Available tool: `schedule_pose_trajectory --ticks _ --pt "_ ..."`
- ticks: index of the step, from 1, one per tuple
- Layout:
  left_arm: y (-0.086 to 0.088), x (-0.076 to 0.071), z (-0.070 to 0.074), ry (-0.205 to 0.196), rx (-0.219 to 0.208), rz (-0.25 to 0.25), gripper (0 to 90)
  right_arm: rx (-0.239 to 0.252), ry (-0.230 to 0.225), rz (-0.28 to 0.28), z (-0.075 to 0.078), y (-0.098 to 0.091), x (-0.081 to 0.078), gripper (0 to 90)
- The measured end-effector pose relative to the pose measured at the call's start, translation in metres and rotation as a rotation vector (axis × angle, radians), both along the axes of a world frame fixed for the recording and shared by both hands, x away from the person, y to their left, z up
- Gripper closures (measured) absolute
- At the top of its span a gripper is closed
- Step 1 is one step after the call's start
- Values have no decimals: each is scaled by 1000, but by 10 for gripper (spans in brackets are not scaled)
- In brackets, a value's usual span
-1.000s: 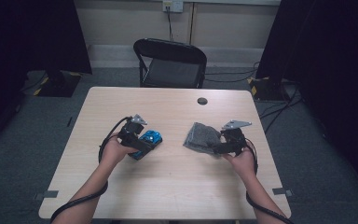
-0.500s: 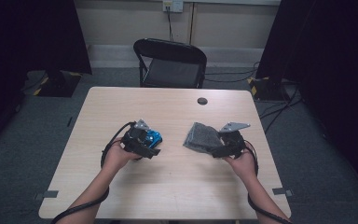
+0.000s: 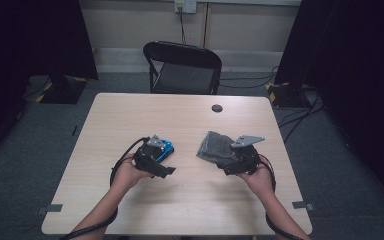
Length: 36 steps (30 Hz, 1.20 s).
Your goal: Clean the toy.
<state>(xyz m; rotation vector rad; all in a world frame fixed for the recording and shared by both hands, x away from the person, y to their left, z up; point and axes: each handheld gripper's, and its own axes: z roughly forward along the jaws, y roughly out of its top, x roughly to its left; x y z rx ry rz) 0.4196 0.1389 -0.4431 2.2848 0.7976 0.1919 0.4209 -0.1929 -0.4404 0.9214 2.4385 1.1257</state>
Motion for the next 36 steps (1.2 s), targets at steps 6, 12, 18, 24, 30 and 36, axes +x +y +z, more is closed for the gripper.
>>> schedule_pose_trajectory --ticks 6,12,18,24,30,36 --pt "-5 -7 -4 0 2 -20 94 -30 -17 43 -2 7 -7 134" --pt "-11 -14 -8 2 5 -40 94 -19 -26 70 -3 12 -13 133" --pt "-17 -21 -12 -3 12 -61 92 -21 -11 87 -6 14 -18 133" --pt "-23 -27 -14 -6 2 -97 92 -26 -8 106 -9 16 -23 133" --pt "-28 -32 -19 -5 33 -142 86 -21 9 132 -12 18 -29 133" --pt "-32 -37 -22 -6 25 -164 84 -29 22 155 -16 21 -33 133"
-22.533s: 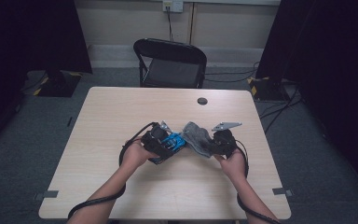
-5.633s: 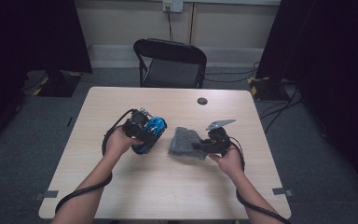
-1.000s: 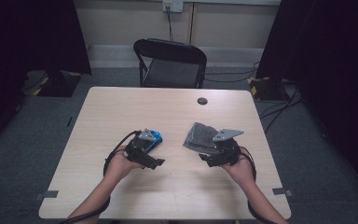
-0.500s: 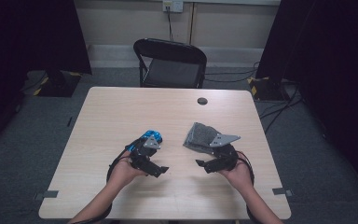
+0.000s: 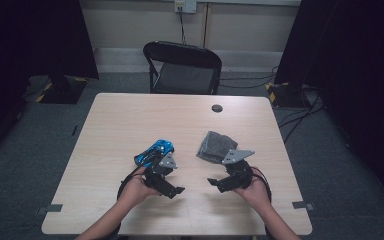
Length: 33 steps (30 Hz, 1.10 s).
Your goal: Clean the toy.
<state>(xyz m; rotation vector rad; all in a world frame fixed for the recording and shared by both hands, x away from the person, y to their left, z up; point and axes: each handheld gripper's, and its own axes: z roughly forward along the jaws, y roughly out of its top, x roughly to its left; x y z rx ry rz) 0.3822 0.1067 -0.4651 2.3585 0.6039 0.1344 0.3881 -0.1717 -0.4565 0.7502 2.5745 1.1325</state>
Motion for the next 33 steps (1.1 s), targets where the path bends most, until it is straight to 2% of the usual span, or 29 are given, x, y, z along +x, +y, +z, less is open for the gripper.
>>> schedule_pose_trajectory --ticks 9,12,19,23,25,28,30,33 --pt "-2 -6 -5 12 12 -35 83 -8 12 31 -5 5 -7 132" --pt "-4 -9 -7 13 -5 -30 83 -17 15 42 -9 7 -9 132" --pt "-6 -14 -9 15 7 -52 83 -20 26 63 -14 11 -14 132" --pt "-8 -17 -12 12 5 -60 83 -20 31 69 -17 12 -15 132" --pt "-8 -17 -13 8 24 -77 83 -23 28 70 -19 12 -17 133" --pt "-9 -20 -17 10 9 -70 83 -20 32 74 -22 12 -19 133" --pt "-10 -21 -19 2 28 -82 83 -25 37 78 -26 13 -20 133" --pt "-12 -23 -22 0 16 -81 83 -33 39 83 -31 14 -22 132"
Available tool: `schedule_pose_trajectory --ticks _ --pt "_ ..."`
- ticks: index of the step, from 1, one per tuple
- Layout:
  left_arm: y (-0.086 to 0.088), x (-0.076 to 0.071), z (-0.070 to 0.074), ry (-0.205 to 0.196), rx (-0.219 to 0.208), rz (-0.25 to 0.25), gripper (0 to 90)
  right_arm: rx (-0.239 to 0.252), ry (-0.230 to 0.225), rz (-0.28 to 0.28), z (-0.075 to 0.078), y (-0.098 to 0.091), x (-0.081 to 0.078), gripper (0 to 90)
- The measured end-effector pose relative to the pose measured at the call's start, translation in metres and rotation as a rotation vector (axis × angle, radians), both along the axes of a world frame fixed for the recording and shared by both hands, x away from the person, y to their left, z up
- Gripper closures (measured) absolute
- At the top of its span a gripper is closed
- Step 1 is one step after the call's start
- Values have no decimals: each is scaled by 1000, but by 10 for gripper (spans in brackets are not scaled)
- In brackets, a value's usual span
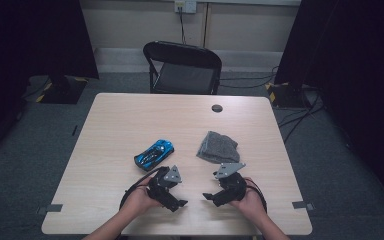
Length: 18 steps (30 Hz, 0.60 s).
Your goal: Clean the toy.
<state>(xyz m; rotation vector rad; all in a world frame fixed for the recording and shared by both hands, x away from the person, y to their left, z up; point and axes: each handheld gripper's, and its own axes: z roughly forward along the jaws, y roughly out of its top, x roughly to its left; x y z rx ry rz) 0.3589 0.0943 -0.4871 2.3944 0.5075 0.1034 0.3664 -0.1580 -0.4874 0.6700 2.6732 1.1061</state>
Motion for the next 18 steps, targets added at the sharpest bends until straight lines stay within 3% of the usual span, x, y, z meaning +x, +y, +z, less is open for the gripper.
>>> schedule_pose_trajectory --ticks 5,8,18 --pt "1 -1 -4 -11 28 -27 82 0 10 1 -8 0 -2 125" --pt "0 -3 -7 -26 15 -31 74 -12 10 11 -13 0 -3 114" --pt "3 -3 -12 -47 -23 -29 29 23 -10 -15 -17 -3 -7 105"
